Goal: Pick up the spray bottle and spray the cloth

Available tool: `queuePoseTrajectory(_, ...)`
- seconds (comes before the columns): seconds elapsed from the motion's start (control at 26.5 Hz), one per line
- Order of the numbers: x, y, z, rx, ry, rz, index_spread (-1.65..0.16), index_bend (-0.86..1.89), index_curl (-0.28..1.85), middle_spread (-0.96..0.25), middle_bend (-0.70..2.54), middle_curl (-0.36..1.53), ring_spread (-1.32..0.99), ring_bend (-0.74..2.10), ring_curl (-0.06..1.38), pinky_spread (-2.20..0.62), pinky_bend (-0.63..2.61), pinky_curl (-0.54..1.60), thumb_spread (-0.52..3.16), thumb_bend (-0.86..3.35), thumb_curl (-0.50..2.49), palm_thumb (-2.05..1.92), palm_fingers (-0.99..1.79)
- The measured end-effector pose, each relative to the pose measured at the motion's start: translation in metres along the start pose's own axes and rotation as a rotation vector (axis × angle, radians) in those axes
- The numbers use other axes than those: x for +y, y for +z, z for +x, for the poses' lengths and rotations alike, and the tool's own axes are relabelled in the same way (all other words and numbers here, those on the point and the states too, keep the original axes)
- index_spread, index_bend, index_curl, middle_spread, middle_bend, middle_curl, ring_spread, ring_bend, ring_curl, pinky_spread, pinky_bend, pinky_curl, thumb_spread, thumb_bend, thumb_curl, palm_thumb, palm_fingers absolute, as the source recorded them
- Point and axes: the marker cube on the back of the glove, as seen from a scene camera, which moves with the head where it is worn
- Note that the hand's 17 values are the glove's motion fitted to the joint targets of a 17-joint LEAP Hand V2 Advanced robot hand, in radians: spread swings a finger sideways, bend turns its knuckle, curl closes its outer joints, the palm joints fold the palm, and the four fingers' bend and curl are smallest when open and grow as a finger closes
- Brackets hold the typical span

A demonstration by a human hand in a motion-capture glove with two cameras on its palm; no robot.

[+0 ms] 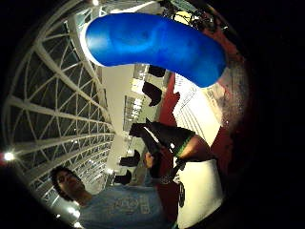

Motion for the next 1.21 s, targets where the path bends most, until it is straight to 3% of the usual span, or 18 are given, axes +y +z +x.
queuePoseTrajectory(0.26,-0.022,0.019,0.002,-0.005,0.047,0.034,-0.38,0.1,0.11,-0.01,0.39,0.37,0.02,0.54,0.34,0.18,0.5,0.33,0.94,-0.02,0.29,0.51,0.48)
queuePoseTrajectory(0.72,-0.029,0.037,0.004,-0.029,0.033,0.102,-0.29,0.29,0.27,-0.06,0.43,0.4,-0.01,0.46,0.32,0.21,0.18,0.26,0.96,0.08,0.37,0.78,0.81)
queuePoseTrajectory(1.21,-0.038,0.03,-0.042,-0.187,-0.079,-0.365,-0.24,0.16,0.33,-0.08,0.39,0.42,-0.05,0.54,0.37,0.22,0.16,0.25,0.84,0.03,0.47,0.89,1.02)
